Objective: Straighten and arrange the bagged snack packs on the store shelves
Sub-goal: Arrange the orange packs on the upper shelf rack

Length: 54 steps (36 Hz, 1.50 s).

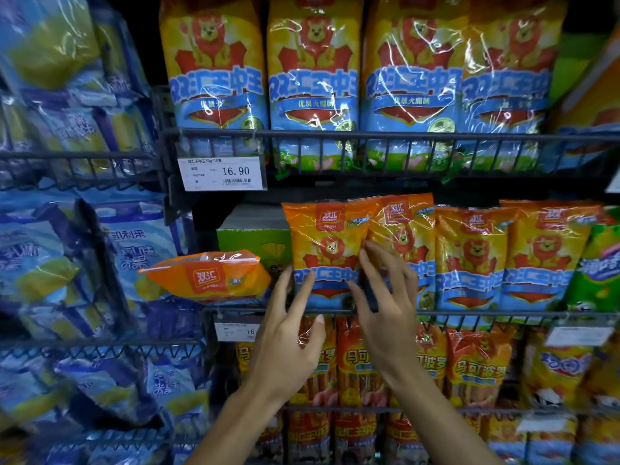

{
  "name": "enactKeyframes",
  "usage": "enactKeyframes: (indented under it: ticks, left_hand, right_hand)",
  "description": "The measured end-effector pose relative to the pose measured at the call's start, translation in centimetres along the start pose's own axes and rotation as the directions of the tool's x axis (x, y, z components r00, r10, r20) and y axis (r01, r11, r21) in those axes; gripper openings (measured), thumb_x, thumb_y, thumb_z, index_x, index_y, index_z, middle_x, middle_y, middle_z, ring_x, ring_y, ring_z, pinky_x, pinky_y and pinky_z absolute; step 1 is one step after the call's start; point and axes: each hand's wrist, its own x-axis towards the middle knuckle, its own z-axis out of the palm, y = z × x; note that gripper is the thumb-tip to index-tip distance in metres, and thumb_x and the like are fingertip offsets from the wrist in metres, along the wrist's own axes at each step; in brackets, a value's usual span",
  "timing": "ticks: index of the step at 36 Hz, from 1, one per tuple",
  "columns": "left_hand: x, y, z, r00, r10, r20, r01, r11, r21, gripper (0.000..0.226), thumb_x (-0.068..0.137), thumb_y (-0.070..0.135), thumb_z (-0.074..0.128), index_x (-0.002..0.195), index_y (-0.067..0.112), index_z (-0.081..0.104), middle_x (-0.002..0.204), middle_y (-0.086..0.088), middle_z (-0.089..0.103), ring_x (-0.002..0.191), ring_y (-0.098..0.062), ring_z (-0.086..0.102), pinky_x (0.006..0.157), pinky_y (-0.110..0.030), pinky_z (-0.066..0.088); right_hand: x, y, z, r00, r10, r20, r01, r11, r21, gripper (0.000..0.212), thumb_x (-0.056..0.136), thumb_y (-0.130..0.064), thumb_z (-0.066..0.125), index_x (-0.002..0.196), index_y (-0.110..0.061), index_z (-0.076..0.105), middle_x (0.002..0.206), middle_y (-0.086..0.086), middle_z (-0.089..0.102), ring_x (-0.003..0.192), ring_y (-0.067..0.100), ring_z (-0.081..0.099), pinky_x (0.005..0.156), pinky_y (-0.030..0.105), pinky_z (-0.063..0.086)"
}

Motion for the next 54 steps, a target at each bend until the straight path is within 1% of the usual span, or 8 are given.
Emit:
enactKeyframes:
  ticks: [4,7,14,28,34,42,50,54]
  left_hand:
    - [1.1,0.3,0.5,0.999,0.05,0.013,-0.051,0.993,0.11,0.058,0.103,0.036,0.054,0.153,0.053,0.029,0.163,0.026,-0.026,0.152,0.003,-0.019,0.121,-0.025,0.012]
    - [1.6,0.4,0.3,0.999,0.033,0.019,-0.035,0.992,0.119,0.058,0.103,0.039,0.052,0.154,0.054,0.027,0.163,0.025,-0.026,0.152,0.003,-0.011,0.114,-0.025,0.033]
    - [2.8,0.5,-0.2,0.999,-0.036,-0.023,0.036,0.999,-0.022,0.044,0.106,0.039,0.045,0.146,0.043,0.028,0.141,0.015,0.043,0.125,-0.007,0.051,0.097,-0.025,0.047]
    - [3.0,0.3,0.3,0.983,-0.065,-0.172,0.021,0.969,-0.244,0.036,0.11,0.018,0.038,0.139,0.038,0.04,0.135,0.011,0.053,0.118,-0.007,0.059,0.091,-0.033,0.056]
    - [2.6,-0.1,0.6,0.995,-0.052,-0.083,0.037,0.986,-0.165,0.045,0.108,0.027,0.04,0.145,0.047,0.026,0.14,0.015,0.046,0.123,-0.001,0.054,0.095,-0.018,0.05]
    - [1.7,-0.4,0.1,0.997,-0.016,-0.077,0.003,0.987,-0.159,0.055,0.108,0.03,0.043,0.157,0.045,0.023,0.167,0.023,0.012,0.151,0.01,0.005,0.109,0.004,0.01]
    - [2.6,-0.1,0.0,0.997,0.016,-0.071,-0.029,0.98,-0.196,0.056,0.106,0.033,0.04,0.154,0.051,0.02,0.167,0.027,0.007,0.152,0.01,0.004,0.117,-0.011,0.022]
    - [2.3,0.1,-0.3,0.998,0.064,-0.027,-0.066,0.996,-0.067,0.065,0.107,0.021,0.045,0.158,0.047,0.014,0.166,0.029,-0.007,0.15,0.013,0.0,0.105,0.003,0.021]
  right_hand:
    - [0.1,0.3,0.5,0.999,-0.037,0.0,0.037,0.998,-0.054,0.048,0.096,-0.013,0.07,0.141,-0.004,0.057,0.147,0.006,0.055,0.136,0.027,0.046,0.115,0.04,0.04]
    - [0.4,0.3,0.7,0.999,-0.043,0.012,0.043,0.997,-0.062,0.05,0.096,-0.016,0.069,0.143,-0.005,0.056,0.149,0.005,0.054,0.14,0.025,0.044,0.117,0.043,0.038]
    - [0.2,0.3,0.1,0.994,0.02,0.105,-0.015,0.999,-0.047,0.065,0.094,-0.02,0.074,0.152,-0.015,0.046,0.16,-0.01,0.04,0.151,0.019,0.03,0.117,0.043,0.031]
    - [1.1,-0.6,-0.5,0.985,0.03,0.172,-0.038,0.998,0.042,0.055,0.103,-0.021,0.056,0.155,-0.016,0.041,0.162,-0.006,0.038,0.154,0.016,0.025,0.125,0.035,0.019]
    - [0.0,-0.1,-0.2,0.975,-0.009,0.22,0.036,0.992,-0.118,0.063,0.101,-0.03,0.056,0.158,-0.015,0.034,0.164,-0.001,0.032,0.156,0.023,0.019,0.124,0.046,0.021]
    - [0.0,-0.7,-0.3,0.966,0.018,0.257,0.014,0.992,-0.122,0.07,0.101,-0.048,0.053,0.159,-0.014,0.031,0.165,0.0,0.031,0.157,0.025,0.015,0.122,0.055,0.023]
    - [-0.5,-1.0,0.0,0.963,0.072,0.26,-0.023,0.982,-0.185,0.075,0.101,-0.055,0.049,0.159,-0.012,0.03,0.155,0.008,0.039,0.153,0.027,0.024,0.122,0.053,0.024]
    - [-0.3,-0.4,-0.2,0.963,0.074,0.261,-0.029,0.985,-0.171,0.07,0.101,-0.055,0.048,0.157,-0.015,0.035,0.155,0.007,0.037,0.154,0.026,0.023,0.119,0.055,0.027]
